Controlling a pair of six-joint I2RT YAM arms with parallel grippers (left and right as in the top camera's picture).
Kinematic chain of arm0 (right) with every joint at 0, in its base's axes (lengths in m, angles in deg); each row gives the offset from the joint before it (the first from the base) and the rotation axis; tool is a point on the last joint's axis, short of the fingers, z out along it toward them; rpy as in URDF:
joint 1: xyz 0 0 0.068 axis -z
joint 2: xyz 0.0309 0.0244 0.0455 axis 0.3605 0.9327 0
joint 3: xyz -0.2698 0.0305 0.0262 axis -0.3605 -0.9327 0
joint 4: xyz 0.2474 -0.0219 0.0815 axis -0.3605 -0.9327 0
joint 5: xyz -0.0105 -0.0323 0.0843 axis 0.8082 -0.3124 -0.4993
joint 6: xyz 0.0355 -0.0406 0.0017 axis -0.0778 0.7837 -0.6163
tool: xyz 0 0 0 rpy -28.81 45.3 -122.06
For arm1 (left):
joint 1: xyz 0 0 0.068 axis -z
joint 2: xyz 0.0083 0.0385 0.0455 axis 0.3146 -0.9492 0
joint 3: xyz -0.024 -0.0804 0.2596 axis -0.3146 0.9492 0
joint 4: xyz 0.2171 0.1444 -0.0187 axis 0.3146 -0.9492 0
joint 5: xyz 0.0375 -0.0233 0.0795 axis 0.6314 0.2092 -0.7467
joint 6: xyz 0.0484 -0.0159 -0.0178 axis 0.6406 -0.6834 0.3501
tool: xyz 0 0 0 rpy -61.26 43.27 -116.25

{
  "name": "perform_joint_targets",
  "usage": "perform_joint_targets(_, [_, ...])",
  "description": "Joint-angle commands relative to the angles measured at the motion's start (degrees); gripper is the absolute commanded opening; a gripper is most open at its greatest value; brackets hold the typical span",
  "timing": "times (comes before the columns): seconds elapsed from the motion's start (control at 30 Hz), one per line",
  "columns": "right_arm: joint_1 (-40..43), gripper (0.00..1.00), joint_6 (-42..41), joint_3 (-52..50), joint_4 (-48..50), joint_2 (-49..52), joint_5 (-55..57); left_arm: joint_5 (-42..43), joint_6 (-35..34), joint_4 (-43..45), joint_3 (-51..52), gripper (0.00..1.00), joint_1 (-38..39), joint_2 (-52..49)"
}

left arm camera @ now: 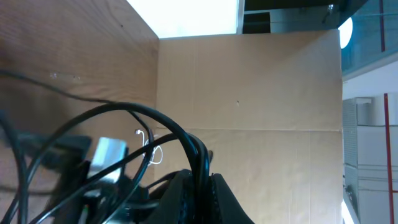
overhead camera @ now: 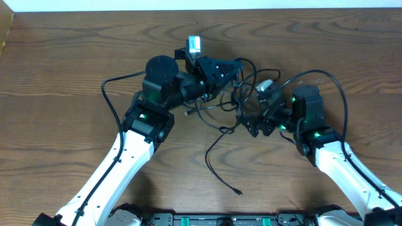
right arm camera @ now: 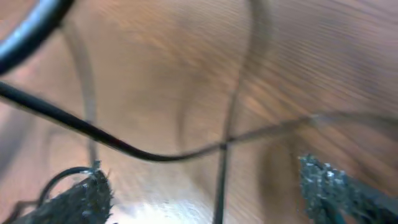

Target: Untangle cables

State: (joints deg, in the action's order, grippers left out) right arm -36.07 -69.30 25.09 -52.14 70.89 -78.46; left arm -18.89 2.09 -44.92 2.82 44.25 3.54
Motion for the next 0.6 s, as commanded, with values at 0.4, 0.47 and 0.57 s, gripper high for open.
perform_joint_targets(0.4, [4.42,0.94,0.50,0.04,-38.25,-39.71,6.91,1.36,-0.28,0.55,-0.68,0.08,-0.24,0.74])
perform_joint_targets(0.47, [4.35,0.81,0.46,-0.66,-39.74,-40.57,6.86,1.36,-0.28,0.55,-0.68,0.08,-0.24,0.74])
perform_joint_targets(0.57, [4.35,0.78,0.48,-2.25,-37.13,-39.58,7.56,1.38,-0.28,0.55,-0.68,0.08,-0.24,0.74])
